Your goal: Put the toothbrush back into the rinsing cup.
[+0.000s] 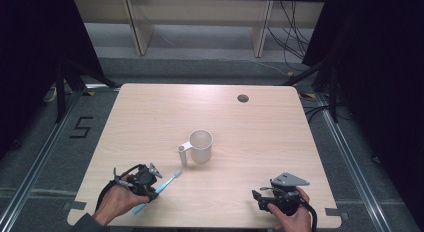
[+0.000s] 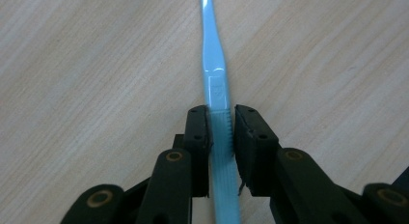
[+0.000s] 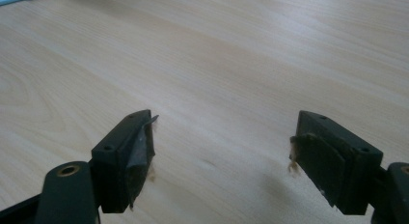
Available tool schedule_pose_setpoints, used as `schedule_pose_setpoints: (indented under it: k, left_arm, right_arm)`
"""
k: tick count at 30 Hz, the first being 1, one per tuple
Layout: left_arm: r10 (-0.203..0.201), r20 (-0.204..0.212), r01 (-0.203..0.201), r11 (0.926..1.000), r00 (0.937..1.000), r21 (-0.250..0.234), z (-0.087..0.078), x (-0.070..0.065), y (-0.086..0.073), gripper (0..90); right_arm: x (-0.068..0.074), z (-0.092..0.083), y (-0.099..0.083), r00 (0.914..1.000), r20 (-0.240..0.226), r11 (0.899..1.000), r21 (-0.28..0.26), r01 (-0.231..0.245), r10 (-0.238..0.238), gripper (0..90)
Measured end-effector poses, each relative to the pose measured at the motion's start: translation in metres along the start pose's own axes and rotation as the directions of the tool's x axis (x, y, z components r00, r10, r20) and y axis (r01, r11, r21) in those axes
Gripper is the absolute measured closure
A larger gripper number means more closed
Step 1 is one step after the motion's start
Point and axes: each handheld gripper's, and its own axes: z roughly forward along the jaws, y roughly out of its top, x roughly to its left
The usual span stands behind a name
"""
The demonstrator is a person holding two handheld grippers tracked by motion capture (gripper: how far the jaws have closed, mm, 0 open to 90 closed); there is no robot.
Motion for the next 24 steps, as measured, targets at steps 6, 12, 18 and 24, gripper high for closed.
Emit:
schedule_pose_setpoints:
  k: [6,12,18,24]
  left_arm:
    - [0.018,-0.003,-0.018,0.9992,0.9998,0.034,0.0,-0.002,0.004,77.4]
    - [0.034,-0.002,-0.033,0.9954,0.9994,0.09,0.001,-0.004,0.01,77.6]
    - [0.036,0.003,-0.037,0.99,0.9993,0.136,0.002,-0.004,0.016,77.6]
    - [0.048,0.018,-0.051,0.9822,0.9987,0.181,0.003,-0.003,0.022,77.6]
  right_arm:
    - [0.0,0.0,0.0,0.9999,0.009,1.0,-0.005,0.007,-0.007,23.1]
    - [0.0,0.001,0.0,0.9999,0.001,1.0,-0.006,0.011,-0.011,23.2]
    - [0.001,0.0,0.0,1.0,0.003,1.0,-0.005,0.006,-0.006,23.2]
    - [0.0,0.001,0.0,0.9996,0.003,1.0,-0.013,0.026,-0.026,23.3]
